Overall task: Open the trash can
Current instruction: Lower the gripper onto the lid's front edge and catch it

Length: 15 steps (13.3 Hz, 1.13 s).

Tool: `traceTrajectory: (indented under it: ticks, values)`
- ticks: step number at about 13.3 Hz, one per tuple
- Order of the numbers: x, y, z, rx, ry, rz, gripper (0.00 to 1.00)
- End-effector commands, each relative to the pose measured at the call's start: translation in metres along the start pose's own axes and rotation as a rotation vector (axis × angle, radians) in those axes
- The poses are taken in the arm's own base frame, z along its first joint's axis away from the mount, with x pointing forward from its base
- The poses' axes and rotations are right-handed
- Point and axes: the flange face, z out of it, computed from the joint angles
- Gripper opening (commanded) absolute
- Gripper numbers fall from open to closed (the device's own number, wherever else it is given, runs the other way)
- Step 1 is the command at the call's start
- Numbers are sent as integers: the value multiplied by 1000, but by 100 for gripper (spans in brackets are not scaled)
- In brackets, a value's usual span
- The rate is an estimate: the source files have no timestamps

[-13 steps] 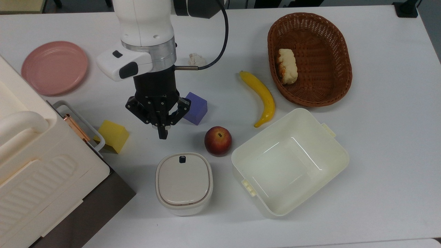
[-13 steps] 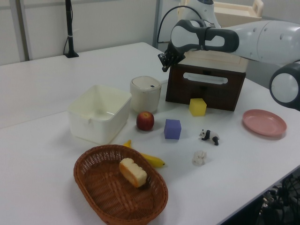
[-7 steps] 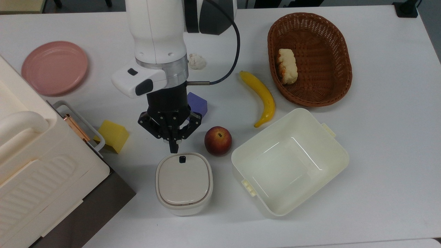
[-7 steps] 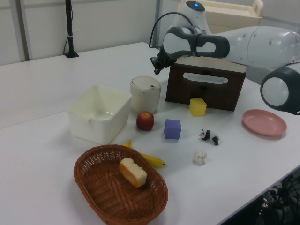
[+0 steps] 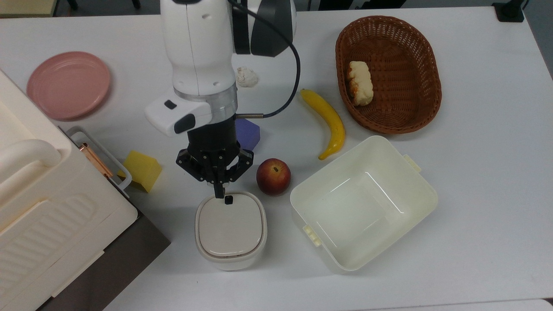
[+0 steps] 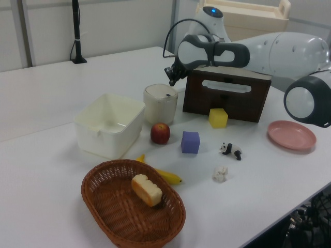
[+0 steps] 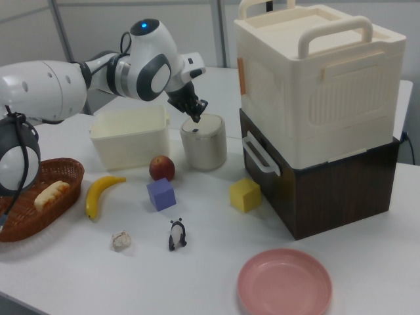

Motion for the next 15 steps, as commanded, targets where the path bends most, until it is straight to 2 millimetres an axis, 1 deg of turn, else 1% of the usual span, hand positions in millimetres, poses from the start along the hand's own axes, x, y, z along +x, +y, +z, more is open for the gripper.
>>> traceTrajectory:
  ticks: [1, 6, 7, 9, 13, 14, 15]
  values:
    - [-2, -8, 18, -8, -13, -39, 0]
    - [-2, -10, 22, -18, -3, -52, 0]
    - [-3, -10, 28, -18, -6, -52, 0]
    - [-4, -6, 33, -24, -4, -50, 0]
    - [-5, -7, 36, -31, -6, -59, 0]
    - [-9, -7, 46, -35, -19, -62, 0]
    - [-10, -7, 49, -39, -22, -65, 0]
